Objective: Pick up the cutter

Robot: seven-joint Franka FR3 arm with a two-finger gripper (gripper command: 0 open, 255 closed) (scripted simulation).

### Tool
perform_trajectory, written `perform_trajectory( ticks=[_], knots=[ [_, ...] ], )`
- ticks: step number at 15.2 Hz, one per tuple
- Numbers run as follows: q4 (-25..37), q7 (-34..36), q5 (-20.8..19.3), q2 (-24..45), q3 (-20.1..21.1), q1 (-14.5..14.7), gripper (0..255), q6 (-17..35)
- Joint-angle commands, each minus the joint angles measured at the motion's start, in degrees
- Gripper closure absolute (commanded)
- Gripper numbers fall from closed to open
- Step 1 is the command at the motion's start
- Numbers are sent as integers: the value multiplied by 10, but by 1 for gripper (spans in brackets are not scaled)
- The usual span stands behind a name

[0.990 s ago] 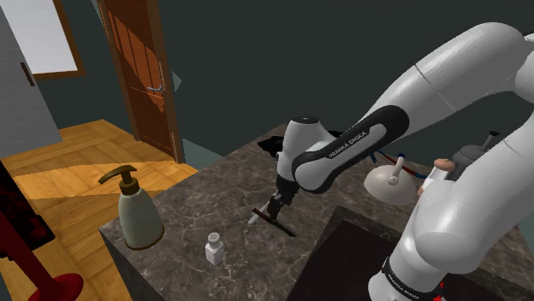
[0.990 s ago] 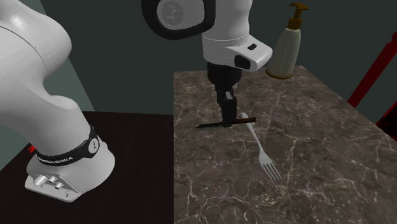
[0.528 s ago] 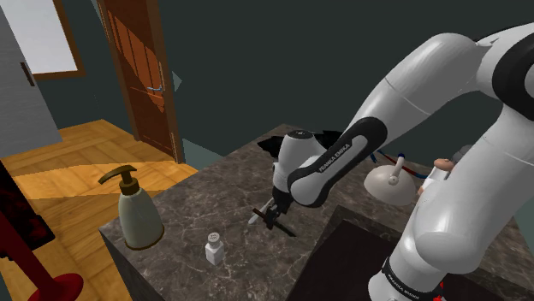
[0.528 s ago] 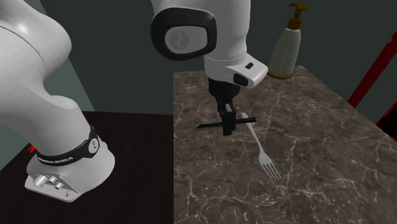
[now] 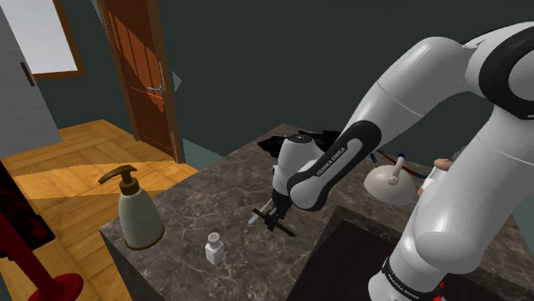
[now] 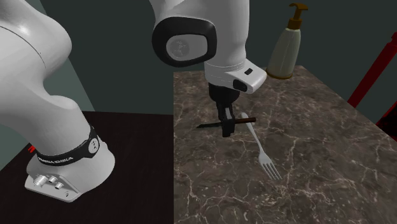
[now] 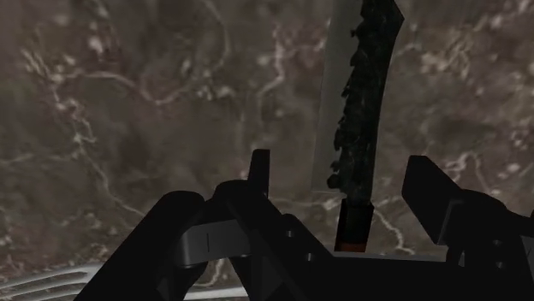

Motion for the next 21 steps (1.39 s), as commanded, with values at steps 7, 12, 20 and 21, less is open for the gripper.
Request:
perform_trajectory(
  ticks=[7, 12, 20, 21],
  knots=[
    [0, -2, 3, -18, 0, 3, 255, -20],
    [6, -4, 7, -65, -3, 5, 255, -73],
    [24, -4, 8, -131, -8, 7, 255, -157],
    [25, -4, 8, -133, -9, 7, 255, -159]
  ],
)
